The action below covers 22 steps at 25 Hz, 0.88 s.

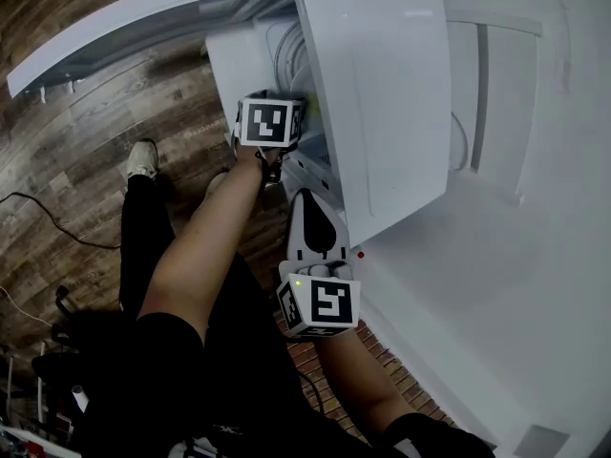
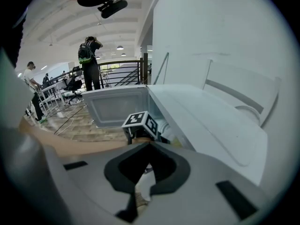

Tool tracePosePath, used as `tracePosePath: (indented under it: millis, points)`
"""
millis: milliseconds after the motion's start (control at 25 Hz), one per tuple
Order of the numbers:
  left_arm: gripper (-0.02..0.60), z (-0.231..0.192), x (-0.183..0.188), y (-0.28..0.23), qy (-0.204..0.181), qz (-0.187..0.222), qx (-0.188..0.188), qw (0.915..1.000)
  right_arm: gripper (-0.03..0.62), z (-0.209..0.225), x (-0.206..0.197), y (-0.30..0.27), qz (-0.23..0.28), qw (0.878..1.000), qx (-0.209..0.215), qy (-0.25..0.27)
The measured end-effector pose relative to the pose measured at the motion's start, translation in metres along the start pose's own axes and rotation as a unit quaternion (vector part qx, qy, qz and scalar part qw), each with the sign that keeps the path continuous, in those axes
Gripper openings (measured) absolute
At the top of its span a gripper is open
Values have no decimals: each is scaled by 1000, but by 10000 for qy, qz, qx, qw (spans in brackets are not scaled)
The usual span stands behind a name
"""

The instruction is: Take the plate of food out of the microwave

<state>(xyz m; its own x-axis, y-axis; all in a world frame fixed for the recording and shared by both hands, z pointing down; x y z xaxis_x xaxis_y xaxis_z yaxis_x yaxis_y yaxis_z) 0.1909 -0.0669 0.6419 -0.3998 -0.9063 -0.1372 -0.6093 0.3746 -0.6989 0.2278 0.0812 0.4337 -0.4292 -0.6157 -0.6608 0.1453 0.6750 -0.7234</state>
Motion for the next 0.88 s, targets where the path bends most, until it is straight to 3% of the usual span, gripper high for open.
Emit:
tracePosePath:
  millis: [200, 320, 440, 560, 720, 800, 880]
  points:
    - [206, -11, -7, 21, 793, -145, -595, 9950, 9, -3, -2, -2, -21, 10000, 22, -43]
    - [80, -14, -4, 32, 1029, -106, -836, 9911, 9, -7, -1, -3, -8, 10000, 46, -56]
    - [63, -21, -3, 37, 1247, -115, -1092, 9861, 9, -11, -2, -4, -20, 9999, 59, -81]
    - [21, -29, -3, 41, 1723, -57, -1608, 9718, 11, -15, -2, -6, 1, 9999, 83, -100]
    - [12, -48, -10, 50, 2402, 106, -2246, 9443, 9, -19, -2, -7, 53, 9998, 89, -184]
    - [11, -60, -11, 59, 2767, 184, -2493, 9279, 11, -20, -2, -13, 89, 9996, 88, -255]
    - [11, -72, -7, 74, 2955, 282, -2585, 9193, 9, -22, -2, -21, 101, 9993, 96, -341]
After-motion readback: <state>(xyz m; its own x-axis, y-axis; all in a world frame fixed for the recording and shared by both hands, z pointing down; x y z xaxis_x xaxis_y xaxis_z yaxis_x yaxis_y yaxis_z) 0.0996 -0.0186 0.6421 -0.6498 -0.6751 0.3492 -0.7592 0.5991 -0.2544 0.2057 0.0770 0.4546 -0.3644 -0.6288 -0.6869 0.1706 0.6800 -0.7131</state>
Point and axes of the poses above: the fingertips, and each gripper's own axes: y backward along the fingers, z to its right, x out of its top, the point moved 8 cm from there along y, backward along the fingers, and after that the axes turned 13 degrees about y, right-handed, at the moved point
